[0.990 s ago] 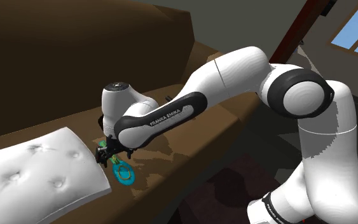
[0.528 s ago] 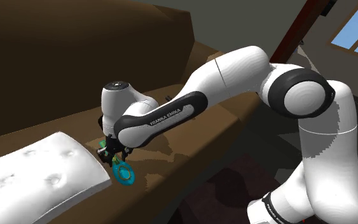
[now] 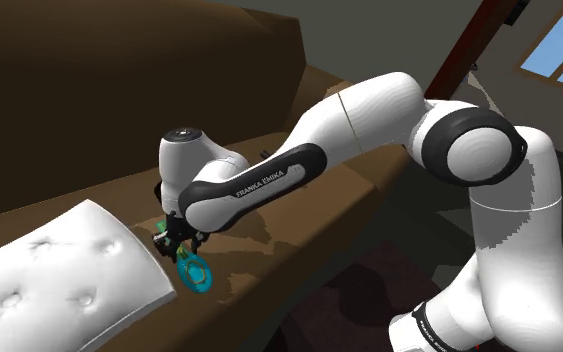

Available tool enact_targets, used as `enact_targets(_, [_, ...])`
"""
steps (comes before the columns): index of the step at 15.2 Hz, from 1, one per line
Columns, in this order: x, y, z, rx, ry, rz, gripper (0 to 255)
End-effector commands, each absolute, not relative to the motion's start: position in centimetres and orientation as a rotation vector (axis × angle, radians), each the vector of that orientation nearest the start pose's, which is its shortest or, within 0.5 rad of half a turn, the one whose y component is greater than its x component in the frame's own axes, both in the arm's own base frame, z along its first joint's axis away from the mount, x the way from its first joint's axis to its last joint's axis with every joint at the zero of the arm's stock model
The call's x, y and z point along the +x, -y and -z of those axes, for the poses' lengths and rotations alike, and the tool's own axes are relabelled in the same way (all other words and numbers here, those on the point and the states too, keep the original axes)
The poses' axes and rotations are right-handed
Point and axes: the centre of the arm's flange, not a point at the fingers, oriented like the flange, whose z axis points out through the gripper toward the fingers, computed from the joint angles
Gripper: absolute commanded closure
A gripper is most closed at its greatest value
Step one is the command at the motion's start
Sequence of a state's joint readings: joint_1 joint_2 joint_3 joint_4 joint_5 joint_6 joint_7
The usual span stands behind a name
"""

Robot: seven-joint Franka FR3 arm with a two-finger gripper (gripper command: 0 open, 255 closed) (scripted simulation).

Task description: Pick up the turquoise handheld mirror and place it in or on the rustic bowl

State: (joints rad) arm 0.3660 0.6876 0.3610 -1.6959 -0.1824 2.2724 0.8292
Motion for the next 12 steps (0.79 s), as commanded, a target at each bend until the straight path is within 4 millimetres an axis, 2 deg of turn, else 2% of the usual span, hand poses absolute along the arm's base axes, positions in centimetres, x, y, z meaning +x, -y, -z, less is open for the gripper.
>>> enact_targets(1, [51.7,-42.3,-21.6,-3.113,-0.073,-0.175,255])
enact_targets(12, [51.7,-42.3,-27.4,-3.113,-0.073,-0.175,255])
